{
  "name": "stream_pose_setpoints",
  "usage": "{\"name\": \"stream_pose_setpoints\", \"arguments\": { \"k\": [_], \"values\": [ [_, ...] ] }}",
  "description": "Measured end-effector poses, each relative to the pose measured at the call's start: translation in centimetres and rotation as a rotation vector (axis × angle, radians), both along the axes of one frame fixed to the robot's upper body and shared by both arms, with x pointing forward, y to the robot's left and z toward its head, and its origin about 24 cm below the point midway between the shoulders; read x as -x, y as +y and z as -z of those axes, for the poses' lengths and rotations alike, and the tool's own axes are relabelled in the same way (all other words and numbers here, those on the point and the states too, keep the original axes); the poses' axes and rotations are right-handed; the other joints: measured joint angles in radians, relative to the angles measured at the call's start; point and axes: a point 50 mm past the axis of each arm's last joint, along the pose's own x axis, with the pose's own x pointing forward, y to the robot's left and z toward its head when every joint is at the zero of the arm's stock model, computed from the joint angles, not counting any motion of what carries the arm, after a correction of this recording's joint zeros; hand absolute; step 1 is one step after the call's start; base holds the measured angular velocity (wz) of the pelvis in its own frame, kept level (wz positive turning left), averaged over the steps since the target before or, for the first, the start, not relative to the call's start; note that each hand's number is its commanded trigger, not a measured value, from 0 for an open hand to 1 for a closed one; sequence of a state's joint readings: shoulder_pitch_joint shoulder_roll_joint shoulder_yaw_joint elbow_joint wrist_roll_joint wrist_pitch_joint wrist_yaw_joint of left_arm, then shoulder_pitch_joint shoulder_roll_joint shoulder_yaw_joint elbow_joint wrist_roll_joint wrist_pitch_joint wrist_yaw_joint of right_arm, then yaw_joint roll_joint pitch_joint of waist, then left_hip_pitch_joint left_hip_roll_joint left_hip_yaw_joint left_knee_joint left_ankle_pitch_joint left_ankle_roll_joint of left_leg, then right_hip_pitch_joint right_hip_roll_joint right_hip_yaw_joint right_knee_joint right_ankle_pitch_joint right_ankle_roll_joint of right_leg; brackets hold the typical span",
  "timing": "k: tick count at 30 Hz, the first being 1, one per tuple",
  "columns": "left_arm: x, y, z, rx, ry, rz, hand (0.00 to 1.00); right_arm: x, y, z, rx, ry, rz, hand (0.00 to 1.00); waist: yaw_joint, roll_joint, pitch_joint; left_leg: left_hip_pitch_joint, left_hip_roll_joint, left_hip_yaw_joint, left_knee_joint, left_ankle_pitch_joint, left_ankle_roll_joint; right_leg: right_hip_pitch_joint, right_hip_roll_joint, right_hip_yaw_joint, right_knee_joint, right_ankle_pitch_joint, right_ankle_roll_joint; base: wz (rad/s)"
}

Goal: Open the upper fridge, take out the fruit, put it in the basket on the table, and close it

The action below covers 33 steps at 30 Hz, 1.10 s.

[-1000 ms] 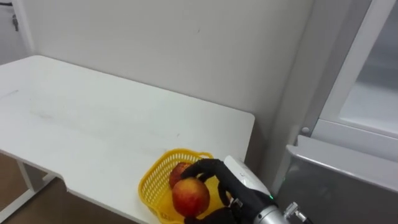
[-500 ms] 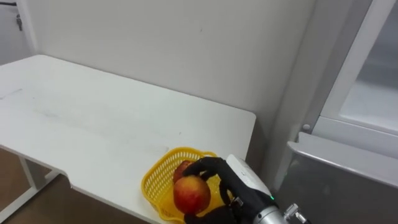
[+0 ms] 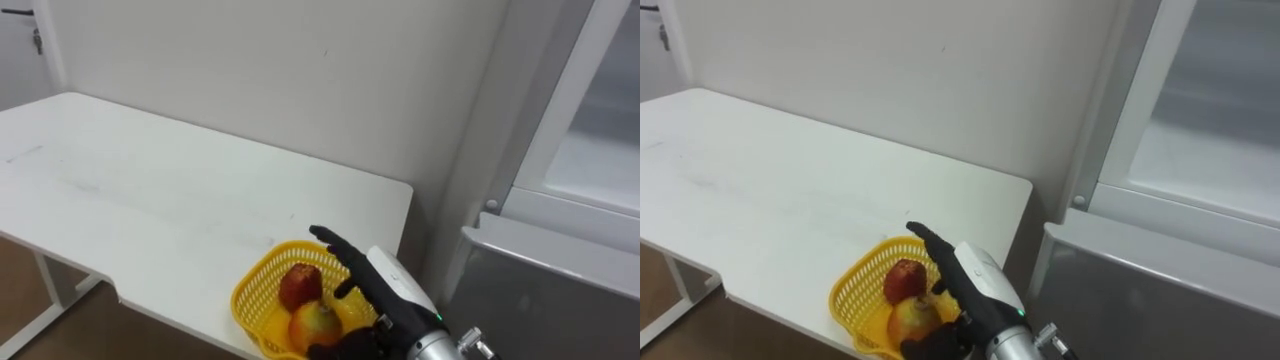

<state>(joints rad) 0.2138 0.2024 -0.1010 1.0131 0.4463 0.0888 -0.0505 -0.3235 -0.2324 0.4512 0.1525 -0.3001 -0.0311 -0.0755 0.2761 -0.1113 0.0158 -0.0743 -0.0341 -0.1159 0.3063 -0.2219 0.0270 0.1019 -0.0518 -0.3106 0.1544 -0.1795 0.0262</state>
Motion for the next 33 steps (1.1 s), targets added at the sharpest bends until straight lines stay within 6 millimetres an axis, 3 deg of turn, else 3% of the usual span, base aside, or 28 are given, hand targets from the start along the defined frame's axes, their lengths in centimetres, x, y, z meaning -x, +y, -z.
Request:
{"name": "stream_pose_setpoints", "arguments": {
  "k": [23,28,33],
  "values": [
    [0.0,-0.2,0.0,-0.012,-0.013,-0.005,0.00,-0.1,-0.1,-0.3,-0.043,0.001,0.013,0.00,-0.006,0.001,0.0009,-0.002,0.000,0.001,-0.006,0.000,0.000,-0.004,0.000,0.006,0.000,0.000,0.000,0.00],
    [0.1,-0.1,0.0,-0.031,-0.021,-0.012,0.00,0.1,-0.2,-3.3,-0.124,-0.125,0.023,0.00,-0.006,0.001,0.0005,0.008,0.001,0.004,-0.017,0.001,0.000,-0.001,0.000,0.005,-0.002,0.000,0.000,-0.01],
    [0.2,0.0,0.0,-0.038,-0.026,-0.013,0.00,0.6,0.2,-4.7,-0.190,-0.194,-0.001,0.00,-0.021,0.004,0.0018,0.035,0.003,0.011,-0.028,0.001,0.000,0.013,-0.001,0.009,-0.003,0.000,0.000,-0.02]
  ]
}}
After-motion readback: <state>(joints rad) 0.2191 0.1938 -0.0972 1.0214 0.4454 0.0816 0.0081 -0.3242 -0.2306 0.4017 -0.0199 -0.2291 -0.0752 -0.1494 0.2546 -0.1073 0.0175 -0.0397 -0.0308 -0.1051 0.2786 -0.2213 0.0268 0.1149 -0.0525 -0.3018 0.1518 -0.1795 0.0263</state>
